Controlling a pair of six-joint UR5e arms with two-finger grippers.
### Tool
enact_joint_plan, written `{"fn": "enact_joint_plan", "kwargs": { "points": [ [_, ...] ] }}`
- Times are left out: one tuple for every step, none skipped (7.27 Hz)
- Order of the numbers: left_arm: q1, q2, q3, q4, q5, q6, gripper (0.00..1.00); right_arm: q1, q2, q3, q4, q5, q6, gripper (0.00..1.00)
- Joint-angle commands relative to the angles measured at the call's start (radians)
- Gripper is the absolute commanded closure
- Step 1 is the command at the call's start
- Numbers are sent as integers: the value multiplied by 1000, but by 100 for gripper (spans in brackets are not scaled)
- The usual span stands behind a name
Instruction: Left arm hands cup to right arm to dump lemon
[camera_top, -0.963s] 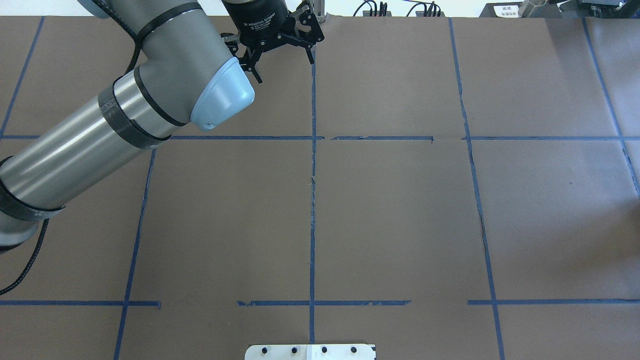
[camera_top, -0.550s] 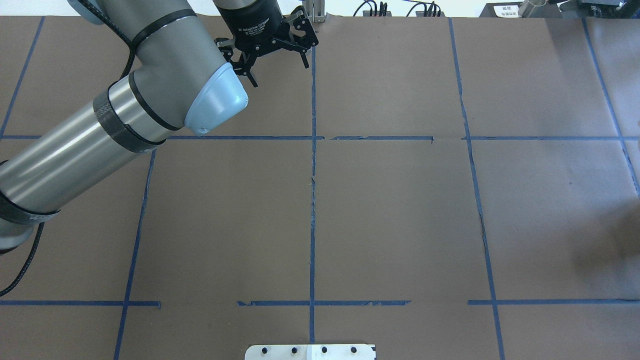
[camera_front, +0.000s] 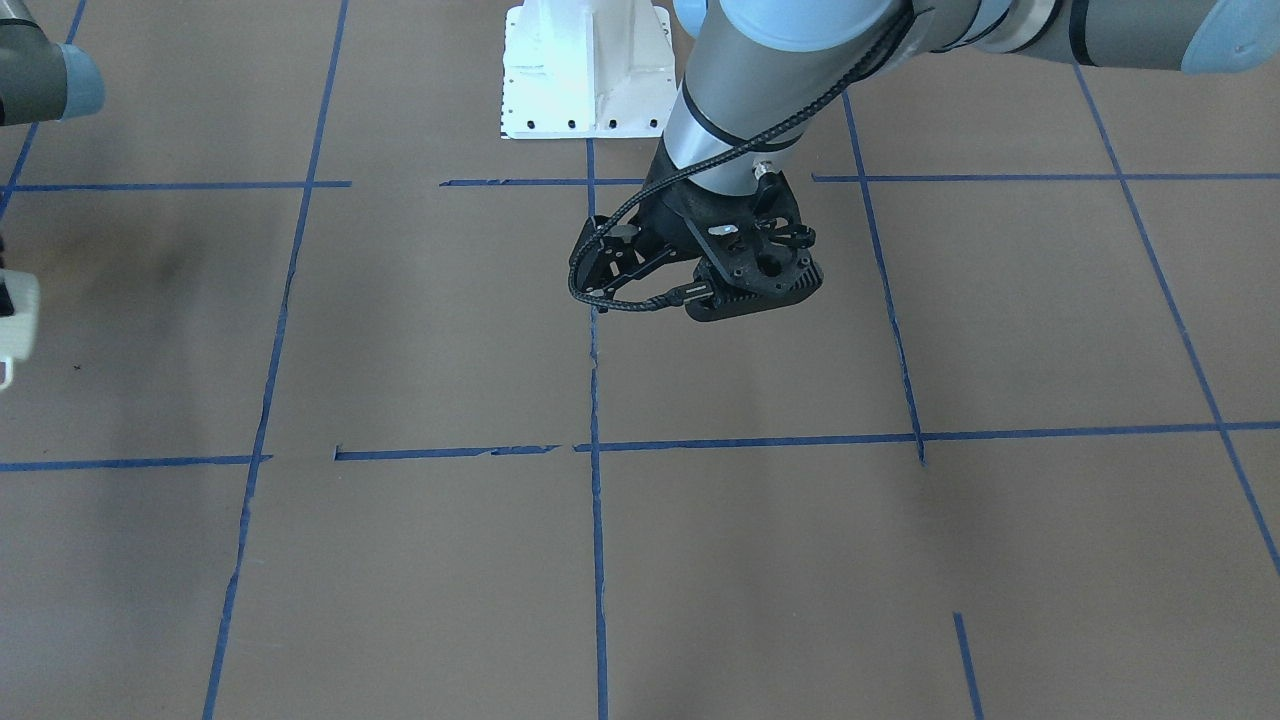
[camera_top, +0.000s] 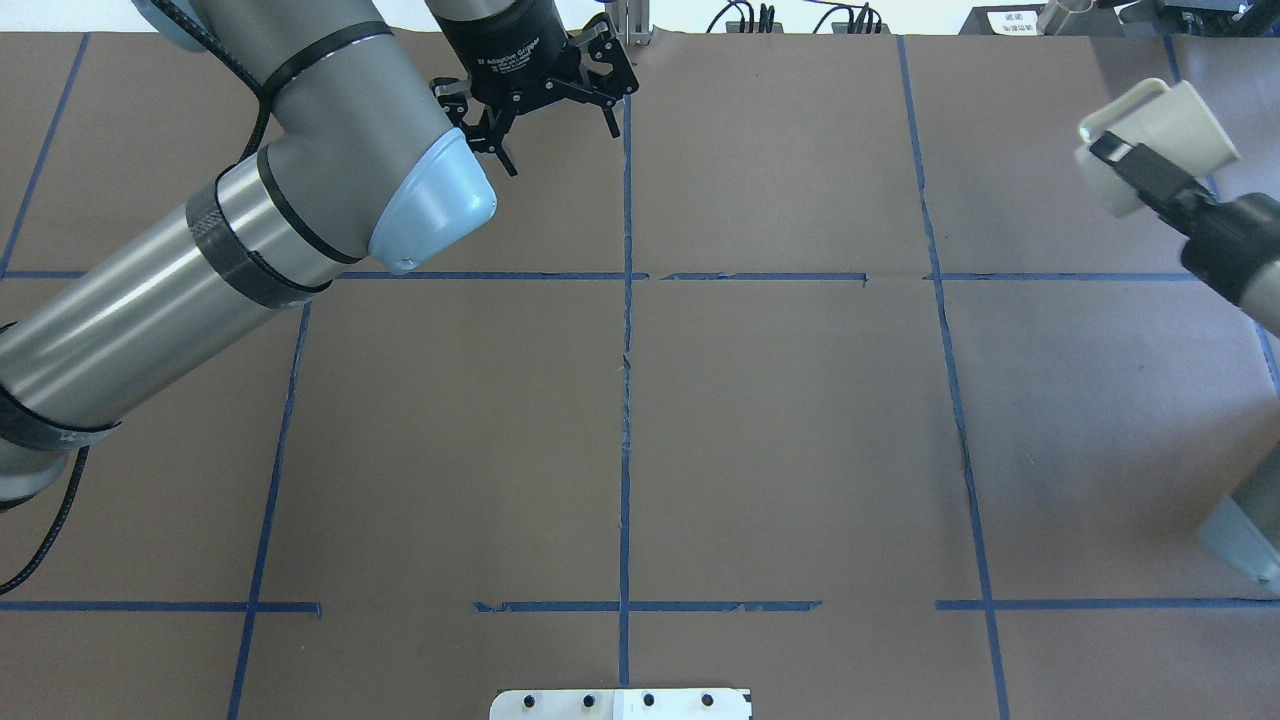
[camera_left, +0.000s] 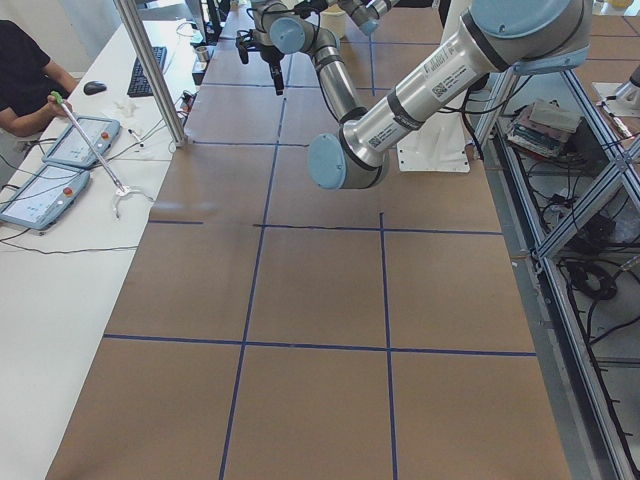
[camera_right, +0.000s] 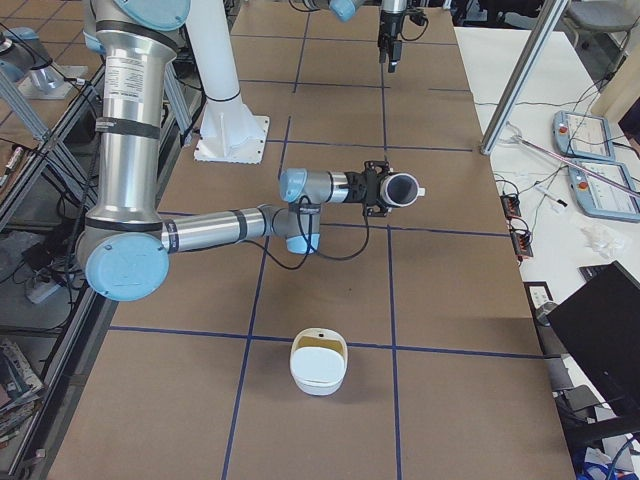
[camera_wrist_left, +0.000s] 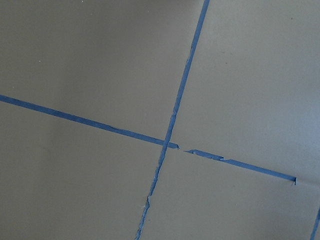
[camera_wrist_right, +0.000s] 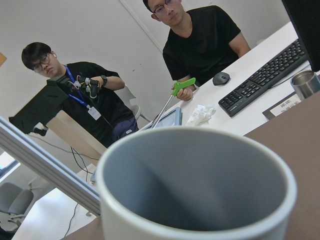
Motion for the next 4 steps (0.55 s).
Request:
{"fn": "enact_joint_plan", "kwargs": {
  "points": [
    [1,-3,6,-2,0,1,0,-145,233,1,-257,-144,-187,78],
    [2,-6,9,-2,0,1,0,-247,348,-14,-373,-274,-268,78],
    [5,-20,17,-2,1,0,0,-302,459,-33,-529,-341,-317,78],
    [7,-37,18,0,11,-14,0,-325,519,-51,-625,-363,-321,78]
  ]
}}
